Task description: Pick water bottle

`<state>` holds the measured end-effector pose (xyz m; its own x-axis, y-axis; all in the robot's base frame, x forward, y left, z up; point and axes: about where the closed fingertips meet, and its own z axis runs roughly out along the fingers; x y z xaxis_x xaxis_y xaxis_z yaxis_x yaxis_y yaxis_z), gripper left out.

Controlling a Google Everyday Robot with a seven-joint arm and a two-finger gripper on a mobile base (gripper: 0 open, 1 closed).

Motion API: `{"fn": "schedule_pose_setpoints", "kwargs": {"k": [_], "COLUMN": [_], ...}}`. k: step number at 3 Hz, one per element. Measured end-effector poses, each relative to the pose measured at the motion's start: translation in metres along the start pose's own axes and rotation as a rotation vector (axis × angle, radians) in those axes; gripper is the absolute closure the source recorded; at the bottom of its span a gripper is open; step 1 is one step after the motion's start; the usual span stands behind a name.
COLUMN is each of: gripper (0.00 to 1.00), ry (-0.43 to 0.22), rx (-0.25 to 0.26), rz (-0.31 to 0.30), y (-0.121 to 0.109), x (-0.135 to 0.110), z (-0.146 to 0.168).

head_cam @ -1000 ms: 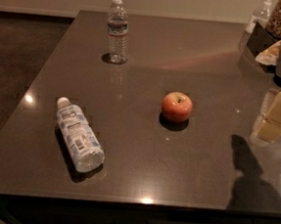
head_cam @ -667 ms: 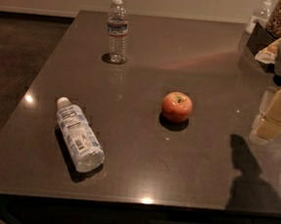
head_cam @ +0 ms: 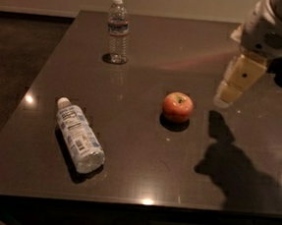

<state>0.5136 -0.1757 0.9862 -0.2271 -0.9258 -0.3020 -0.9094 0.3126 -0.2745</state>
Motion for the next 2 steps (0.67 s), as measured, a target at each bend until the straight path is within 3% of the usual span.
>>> {"fn": "schedule_pose_setpoints", "kwargs": {"k": [1,2], "gripper": [0.00,0.00], "ry": [-0.073,-0.160], "rx": [0.041,0.052], "rz": [0.067,0.140], "y": [-0.051,-0.087], "x": [-0.045,-0.094], "z": [0.029,0.066]}}
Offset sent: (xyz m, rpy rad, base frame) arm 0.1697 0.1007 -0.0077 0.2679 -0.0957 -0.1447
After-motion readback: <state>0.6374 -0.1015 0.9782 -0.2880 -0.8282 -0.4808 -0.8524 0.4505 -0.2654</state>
